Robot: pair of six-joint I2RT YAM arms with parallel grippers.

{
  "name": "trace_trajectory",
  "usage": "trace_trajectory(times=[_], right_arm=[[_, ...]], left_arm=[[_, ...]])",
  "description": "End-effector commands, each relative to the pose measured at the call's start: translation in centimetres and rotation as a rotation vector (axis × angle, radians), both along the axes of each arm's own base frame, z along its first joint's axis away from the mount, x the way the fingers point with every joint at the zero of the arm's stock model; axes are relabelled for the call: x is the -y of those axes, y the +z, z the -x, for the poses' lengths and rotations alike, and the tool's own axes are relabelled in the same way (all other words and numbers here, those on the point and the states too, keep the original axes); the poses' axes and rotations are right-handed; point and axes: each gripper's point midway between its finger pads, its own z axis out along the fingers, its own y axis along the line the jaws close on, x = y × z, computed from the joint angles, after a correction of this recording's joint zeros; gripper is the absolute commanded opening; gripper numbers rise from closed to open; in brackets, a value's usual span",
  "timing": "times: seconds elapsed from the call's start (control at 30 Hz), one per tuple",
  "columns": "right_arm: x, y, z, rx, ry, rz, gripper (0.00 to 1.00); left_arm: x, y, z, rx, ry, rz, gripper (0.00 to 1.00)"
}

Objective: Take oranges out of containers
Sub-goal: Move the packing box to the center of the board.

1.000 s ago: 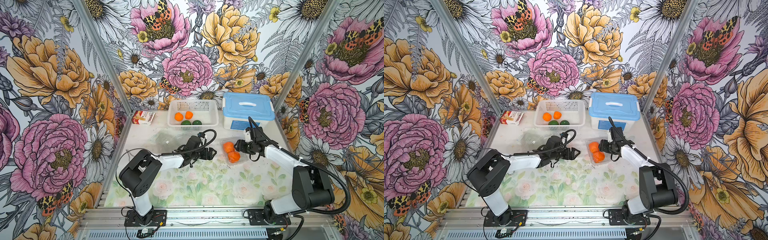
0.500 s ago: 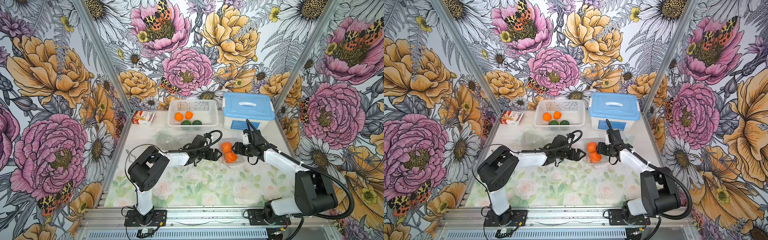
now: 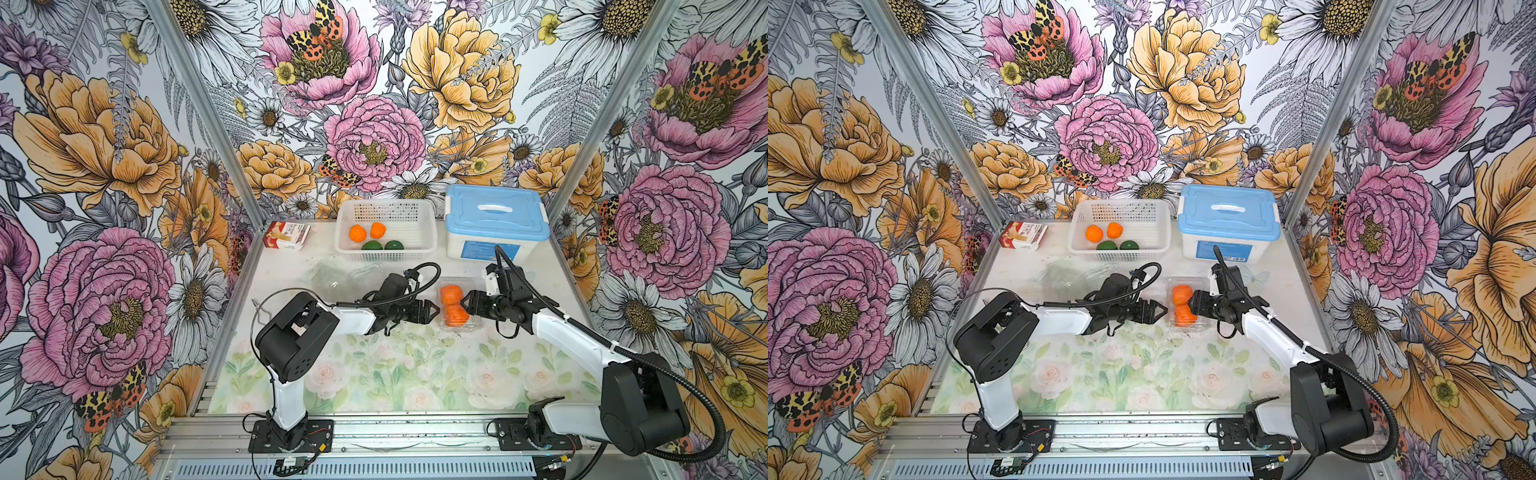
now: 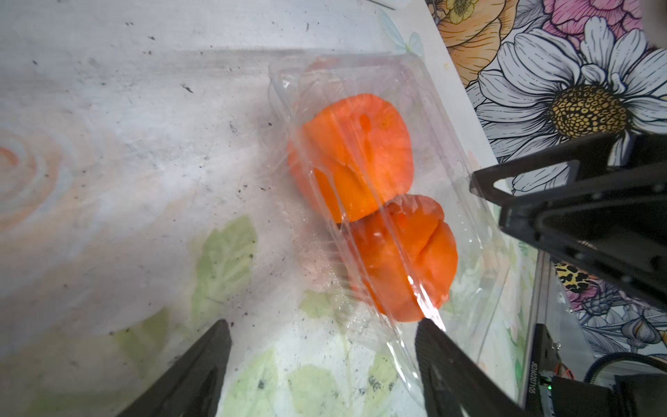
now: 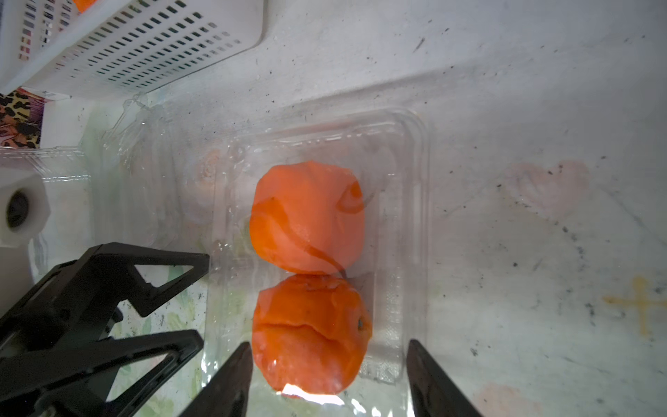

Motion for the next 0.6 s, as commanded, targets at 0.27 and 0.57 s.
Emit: trace_trajectory(times=[0.27, 0.57], right_arm=[[0.1, 0.9, -0.9, 0.019, 0.005, -0.029, 0.66], [-0.4, 0.1, -2.1, 0.008, 0.054, -0.039, 0.67]], left_arm=[[0.1, 2.0, -0.3, 0.034, -0.01, 0.083, 0.69], [-0.3, 2.8, -0.3, 0.055, 0.01, 0.082, 0.55]])
